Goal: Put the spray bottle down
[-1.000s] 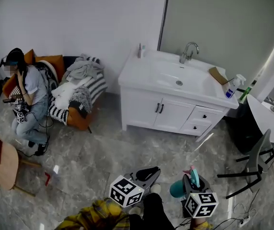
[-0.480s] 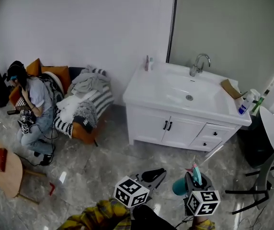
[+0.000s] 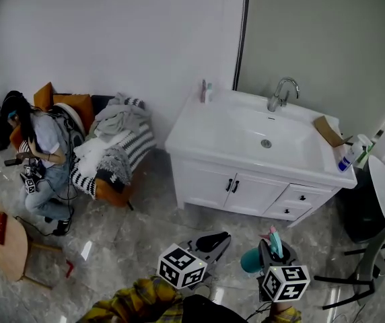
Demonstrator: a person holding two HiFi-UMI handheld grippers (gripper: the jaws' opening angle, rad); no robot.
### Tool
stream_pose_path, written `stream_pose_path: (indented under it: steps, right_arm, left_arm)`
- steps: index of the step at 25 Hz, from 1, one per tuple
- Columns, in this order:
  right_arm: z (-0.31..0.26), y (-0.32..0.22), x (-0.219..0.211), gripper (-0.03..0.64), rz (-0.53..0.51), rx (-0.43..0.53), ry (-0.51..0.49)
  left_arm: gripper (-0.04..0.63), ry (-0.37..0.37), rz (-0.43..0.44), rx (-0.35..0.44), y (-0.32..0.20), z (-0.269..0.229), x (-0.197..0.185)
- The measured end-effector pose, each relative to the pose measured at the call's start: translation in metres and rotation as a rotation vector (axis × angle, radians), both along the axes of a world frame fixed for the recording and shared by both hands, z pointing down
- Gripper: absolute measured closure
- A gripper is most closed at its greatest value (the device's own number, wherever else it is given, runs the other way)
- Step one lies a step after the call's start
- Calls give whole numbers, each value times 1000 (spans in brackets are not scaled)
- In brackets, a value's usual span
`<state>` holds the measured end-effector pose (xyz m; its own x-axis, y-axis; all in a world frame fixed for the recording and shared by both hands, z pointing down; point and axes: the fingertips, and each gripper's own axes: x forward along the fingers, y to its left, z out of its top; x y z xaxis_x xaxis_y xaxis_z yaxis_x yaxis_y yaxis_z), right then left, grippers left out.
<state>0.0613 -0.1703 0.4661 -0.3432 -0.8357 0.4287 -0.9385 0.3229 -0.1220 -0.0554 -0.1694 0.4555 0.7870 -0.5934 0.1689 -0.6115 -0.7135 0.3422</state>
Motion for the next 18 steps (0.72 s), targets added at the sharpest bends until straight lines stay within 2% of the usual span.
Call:
stream_pose_path:
  steps: [9,18]
  right_arm:
    - [-6,-50,27,495,5,22,-1]
    - [-7,-62,56,495,54,29,2]
  left_arm:
    - [558,-17,32,12,-51,-2,34]
    - [558,-27,88,25,-70,-6,63]
